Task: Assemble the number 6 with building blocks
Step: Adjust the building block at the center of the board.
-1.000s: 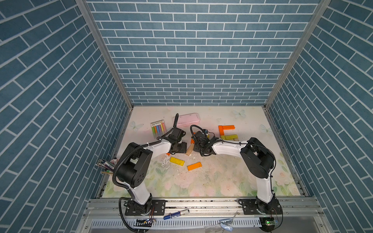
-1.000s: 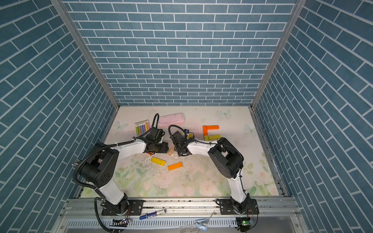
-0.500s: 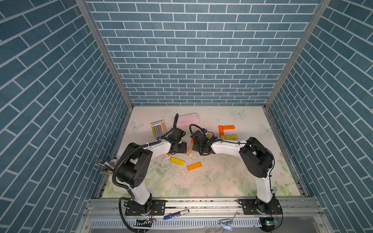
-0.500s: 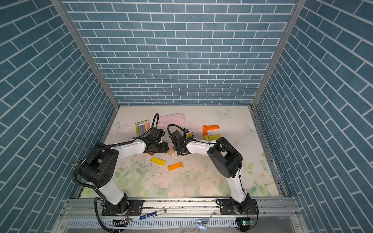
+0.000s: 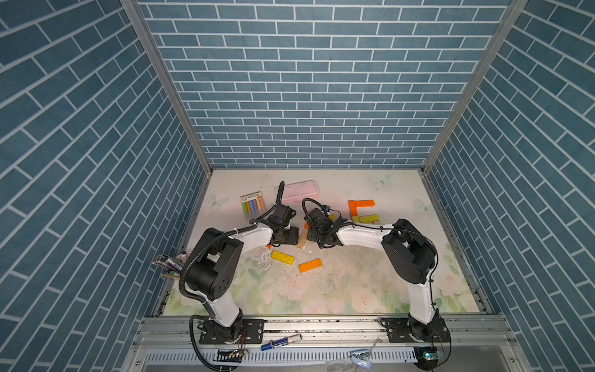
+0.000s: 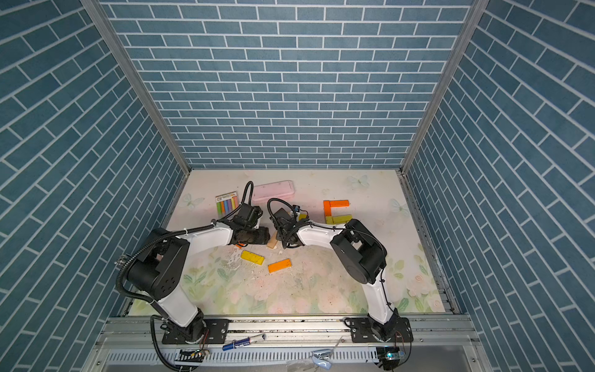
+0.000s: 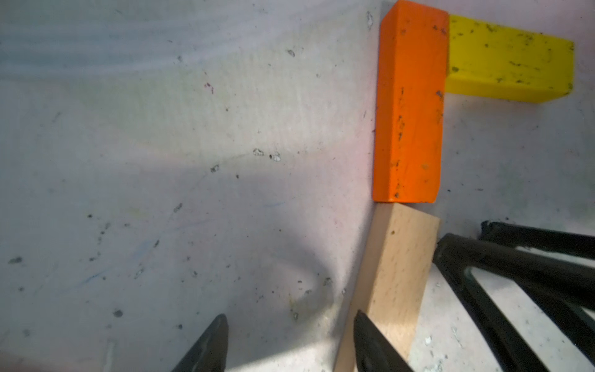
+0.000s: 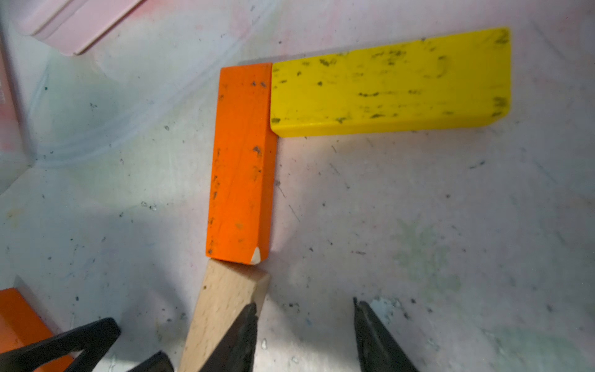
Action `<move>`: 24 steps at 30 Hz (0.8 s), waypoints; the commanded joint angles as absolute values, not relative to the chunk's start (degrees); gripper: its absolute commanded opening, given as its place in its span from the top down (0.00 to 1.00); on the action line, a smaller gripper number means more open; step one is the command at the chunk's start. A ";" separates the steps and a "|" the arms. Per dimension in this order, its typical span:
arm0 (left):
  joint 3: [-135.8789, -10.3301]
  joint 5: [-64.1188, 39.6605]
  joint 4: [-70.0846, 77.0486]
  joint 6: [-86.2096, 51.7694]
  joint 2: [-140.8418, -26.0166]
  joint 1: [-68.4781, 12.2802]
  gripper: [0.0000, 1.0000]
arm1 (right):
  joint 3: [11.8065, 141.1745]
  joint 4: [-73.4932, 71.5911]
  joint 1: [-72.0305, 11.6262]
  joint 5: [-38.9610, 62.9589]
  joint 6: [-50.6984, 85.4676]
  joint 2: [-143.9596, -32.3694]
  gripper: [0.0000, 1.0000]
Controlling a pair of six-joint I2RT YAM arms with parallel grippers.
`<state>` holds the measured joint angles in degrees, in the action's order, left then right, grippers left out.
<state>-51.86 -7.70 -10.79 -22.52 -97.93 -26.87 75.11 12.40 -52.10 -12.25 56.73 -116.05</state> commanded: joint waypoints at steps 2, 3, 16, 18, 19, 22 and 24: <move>-49.31 -9.60 -14.70 -24.52 -99.36 -27.07 0.38 | 72.93 15.70 -51.79 -11.05 58.14 -117.07 0.49; -49.23 -9.75 -14.68 -24.61 -99.40 -27.09 0.38 | 72.86 15.73 -51.69 -11.07 58.18 -117.07 0.49; -49.04 -9.38 -14.92 -25.22 -98.58 -27.33 0.38 | 70.91 13.65 -50.87 -10.33 58.25 -115.89 0.48; -48.96 -8.82 -15.28 -25.31 -97.89 -27.25 0.38 | 69.87 12.75 -50.58 -10.22 58.01 -114.96 0.48; -48.87 -8.60 -15.46 -25.40 -97.62 -27.29 0.38 | 69.33 12.12 -50.41 -10.07 57.72 -114.39 0.48; -48.46 -7.72 -15.99 -25.49 -96.33 -27.25 0.39 | 67.16 9.58 -50.25 -9.76 55.00 -111.58 0.48; -47.95 -7.32 -16.46 -25.32 -95.07 -27.26 0.39 | 64.57 5.34 -50.28 -8.73 51.98 -108.48 0.48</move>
<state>-50.09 -8.16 -11.05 -23.83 -96.09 -27.07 67.96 6.22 -50.50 -10.44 55.37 -111.85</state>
